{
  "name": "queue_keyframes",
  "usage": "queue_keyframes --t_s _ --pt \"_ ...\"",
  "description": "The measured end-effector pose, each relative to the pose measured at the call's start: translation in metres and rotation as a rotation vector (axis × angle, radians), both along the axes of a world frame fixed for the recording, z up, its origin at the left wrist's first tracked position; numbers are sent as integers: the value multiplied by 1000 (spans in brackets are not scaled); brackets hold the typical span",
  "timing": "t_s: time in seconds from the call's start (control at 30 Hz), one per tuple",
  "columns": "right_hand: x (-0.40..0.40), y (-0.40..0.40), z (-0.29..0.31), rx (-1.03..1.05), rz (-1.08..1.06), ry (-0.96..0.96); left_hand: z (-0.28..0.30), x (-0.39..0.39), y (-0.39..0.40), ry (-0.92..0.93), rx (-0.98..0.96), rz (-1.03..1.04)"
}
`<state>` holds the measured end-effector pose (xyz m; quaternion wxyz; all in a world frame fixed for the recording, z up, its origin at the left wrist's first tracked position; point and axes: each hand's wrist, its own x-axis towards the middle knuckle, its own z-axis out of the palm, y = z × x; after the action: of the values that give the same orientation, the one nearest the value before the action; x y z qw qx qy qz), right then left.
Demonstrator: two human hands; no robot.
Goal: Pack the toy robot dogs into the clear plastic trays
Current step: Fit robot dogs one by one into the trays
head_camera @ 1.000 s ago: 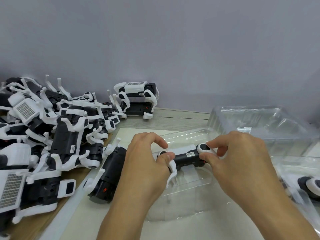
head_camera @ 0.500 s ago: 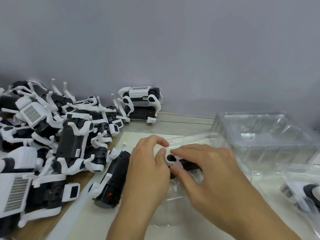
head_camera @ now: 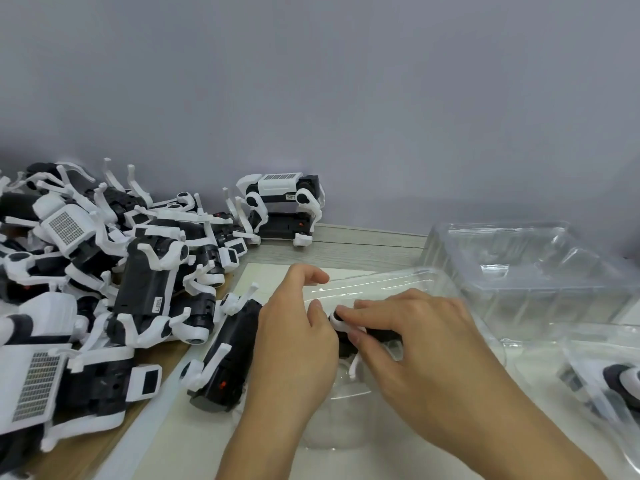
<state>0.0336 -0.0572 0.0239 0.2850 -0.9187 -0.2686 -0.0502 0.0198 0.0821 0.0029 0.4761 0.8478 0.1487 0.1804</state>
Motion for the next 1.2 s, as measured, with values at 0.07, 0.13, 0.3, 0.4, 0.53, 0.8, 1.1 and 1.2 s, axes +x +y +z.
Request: queue_keyframes --t_s 0.07,0.13,0.3,0.4,0.53,0.8,1.1,1.2 --pt "2 -3 0 -2 30 28 0 0 0 0 6 -1" --pt "3 -5 0 17 48 45 -1 0 0 1 18 -7" --pt "9 -11 1 202 -78 -14 -2 1 3 -7 68 -28" --pt "14 -22 2 91 -160 -56 3 -1 2 3 116 -79" --pt "15 -28 2 -49 -187 9 12 -7 -2 64 327 -198" --pt "18 -30 -1 -1 -166 -6 27 -21 8 305 403 -486" --pt "21 -33 1 97 -143 10 26 -23 5 250 456 -481" --pt "23 -35 3 220 -179 -18 29 -25 5 205 503 -473"
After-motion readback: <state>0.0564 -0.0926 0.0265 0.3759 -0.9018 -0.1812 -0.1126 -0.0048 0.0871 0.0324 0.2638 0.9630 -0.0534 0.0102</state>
